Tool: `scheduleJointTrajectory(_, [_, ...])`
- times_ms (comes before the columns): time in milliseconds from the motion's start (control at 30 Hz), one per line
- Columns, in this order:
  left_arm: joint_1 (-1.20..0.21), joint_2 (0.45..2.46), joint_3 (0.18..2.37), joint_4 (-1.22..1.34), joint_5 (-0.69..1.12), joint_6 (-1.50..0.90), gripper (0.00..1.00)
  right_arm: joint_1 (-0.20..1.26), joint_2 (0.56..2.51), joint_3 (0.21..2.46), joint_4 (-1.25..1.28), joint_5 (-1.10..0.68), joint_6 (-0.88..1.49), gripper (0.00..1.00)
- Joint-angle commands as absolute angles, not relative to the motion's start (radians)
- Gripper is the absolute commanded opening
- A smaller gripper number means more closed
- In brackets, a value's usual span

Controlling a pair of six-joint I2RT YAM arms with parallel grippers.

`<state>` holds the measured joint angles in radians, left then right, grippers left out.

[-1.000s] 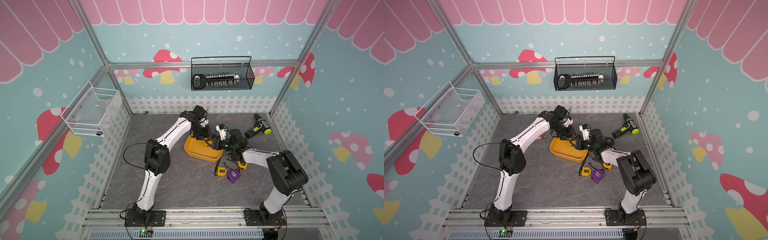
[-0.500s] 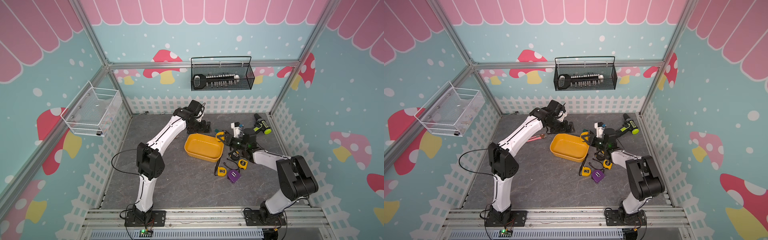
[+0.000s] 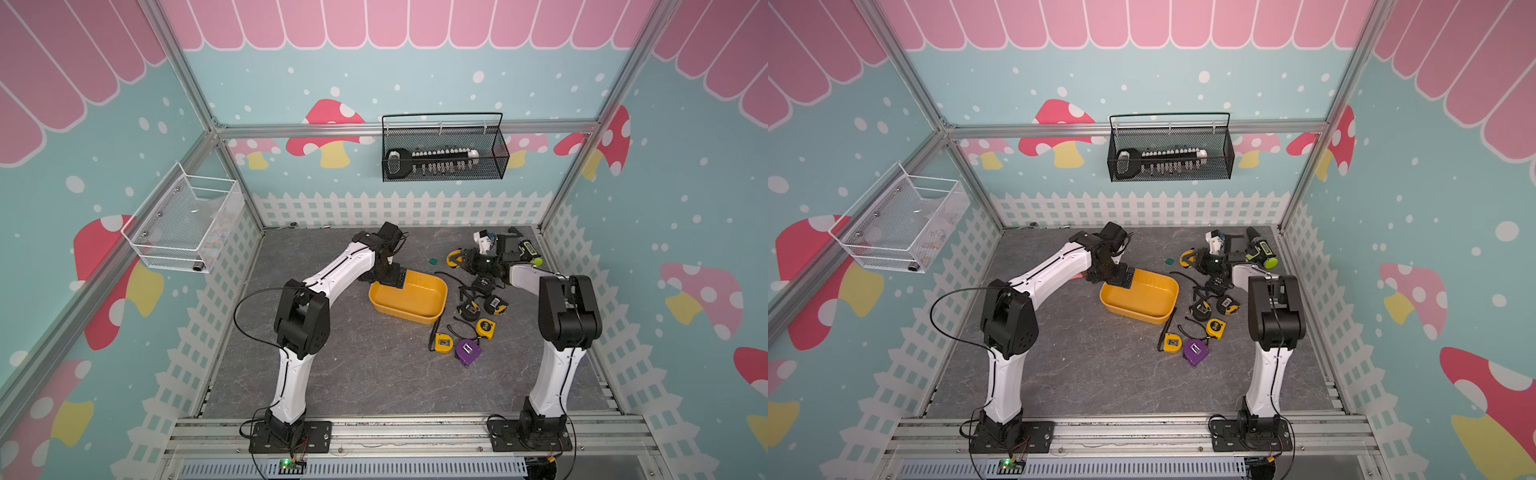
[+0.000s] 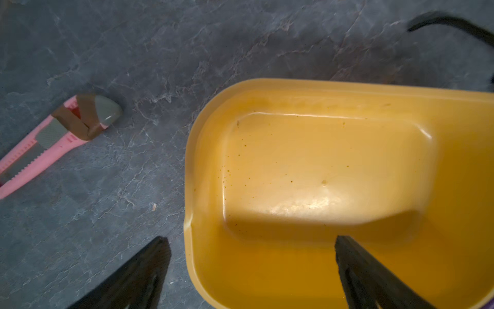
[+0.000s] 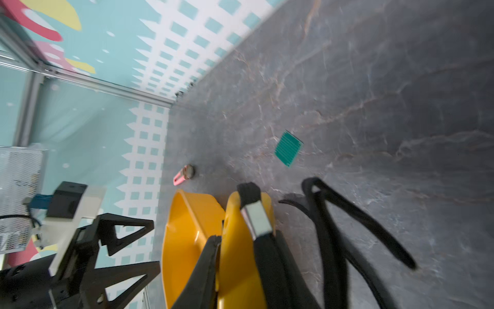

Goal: Take the tape measure out of the storage box
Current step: Place the tape measure at the center of the board, then reset both arms

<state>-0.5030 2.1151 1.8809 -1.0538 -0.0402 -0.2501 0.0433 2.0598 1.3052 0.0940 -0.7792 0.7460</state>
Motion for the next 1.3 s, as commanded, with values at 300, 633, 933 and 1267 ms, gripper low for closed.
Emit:
scheduleJointTrajectory(300, [-0.366,1.952,1.715,-0.887,0.019,-0.322,0.99,0.112,2.054,1.329,-0.096,-0.625,0.620,0.60])
scheduleJointTrajectory(633, [-0.243,1.711,1.424,-0.565,0.005,-0.352,0.99,0.115,1.801,1.374,-0.207,-0.342,0.340,0.99])
scheduleJointTrajectory(933, [-0.134,1.515,1.000,-0.211,-0.286,-0.226,0.99,0.101,1.380,0.947,0.073,0.237,0.009,0.99])
scheduleJointTrajectory(1267, [-0.081,1.403,0.646,0.299,-0.300,-0.107,0.99,0.082,1.390,0.554,0.412,0.287,0.022,0.99])
